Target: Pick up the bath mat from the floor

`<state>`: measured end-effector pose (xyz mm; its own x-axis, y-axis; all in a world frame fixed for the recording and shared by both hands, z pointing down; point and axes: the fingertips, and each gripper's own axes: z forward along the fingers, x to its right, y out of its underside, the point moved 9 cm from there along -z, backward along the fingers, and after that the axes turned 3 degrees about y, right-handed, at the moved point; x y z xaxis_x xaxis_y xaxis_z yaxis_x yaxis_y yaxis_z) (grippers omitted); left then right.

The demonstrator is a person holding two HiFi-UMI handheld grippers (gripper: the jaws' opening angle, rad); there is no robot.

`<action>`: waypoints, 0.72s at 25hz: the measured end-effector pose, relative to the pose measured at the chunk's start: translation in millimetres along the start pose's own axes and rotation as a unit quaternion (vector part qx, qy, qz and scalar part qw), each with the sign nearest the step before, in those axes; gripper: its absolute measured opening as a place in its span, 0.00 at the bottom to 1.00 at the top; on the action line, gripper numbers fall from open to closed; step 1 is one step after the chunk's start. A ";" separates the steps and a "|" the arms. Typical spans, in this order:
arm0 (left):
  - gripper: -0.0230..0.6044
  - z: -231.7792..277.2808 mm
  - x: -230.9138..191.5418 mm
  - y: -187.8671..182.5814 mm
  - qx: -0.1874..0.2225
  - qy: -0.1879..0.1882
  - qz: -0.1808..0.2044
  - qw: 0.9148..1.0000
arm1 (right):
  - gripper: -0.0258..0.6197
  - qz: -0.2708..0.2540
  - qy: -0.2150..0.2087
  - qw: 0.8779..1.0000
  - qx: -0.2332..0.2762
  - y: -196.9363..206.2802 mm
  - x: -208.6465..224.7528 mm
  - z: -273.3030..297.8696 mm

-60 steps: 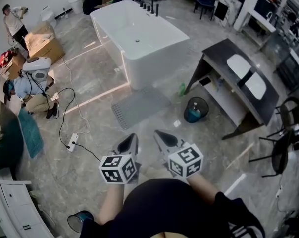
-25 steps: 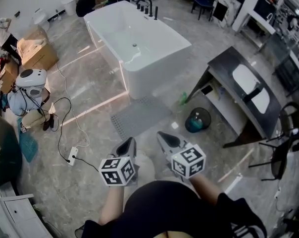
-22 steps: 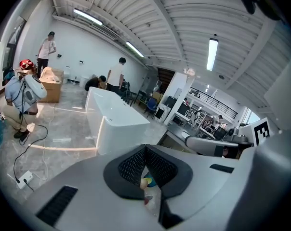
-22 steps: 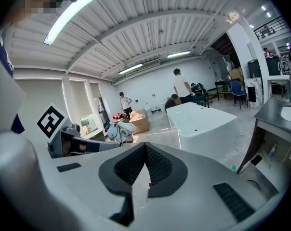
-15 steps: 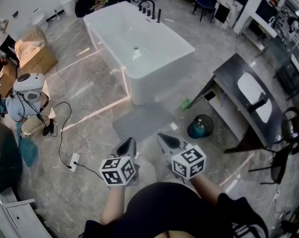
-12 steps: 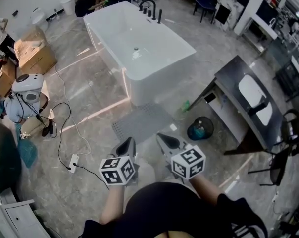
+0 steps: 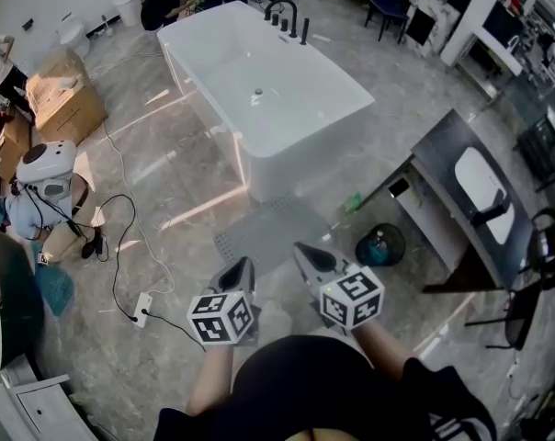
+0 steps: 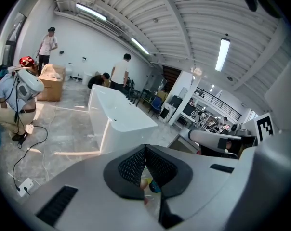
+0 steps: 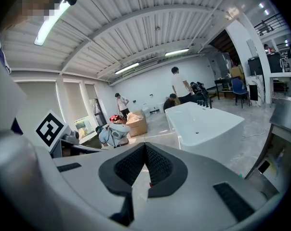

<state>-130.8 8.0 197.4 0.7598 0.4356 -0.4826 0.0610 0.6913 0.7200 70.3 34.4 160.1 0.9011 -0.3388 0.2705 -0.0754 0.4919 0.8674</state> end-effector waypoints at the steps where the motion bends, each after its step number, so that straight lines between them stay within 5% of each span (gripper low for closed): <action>1: 0.04 2.4 -3.4 -2.4 -0.002 0.000 0.001 1.000 | 0.06 -0.001 0.001 1.000 0.001 -2.3 1.4 4.5; 18: 0.04 35.6 -23.1 -23.4 -0.006 -0.014 -0.001 1.000 | 0.06 0.024 0.022 0.999 -0.007 -4.9 35.2 30.7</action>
<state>-126.7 -38.7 209.5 0.7779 0.4180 -0.4692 0.0549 0.6986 0.7134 89.3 -4.6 178.2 0.9148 -0.2784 0.2927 -0.1135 0.5181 0.8477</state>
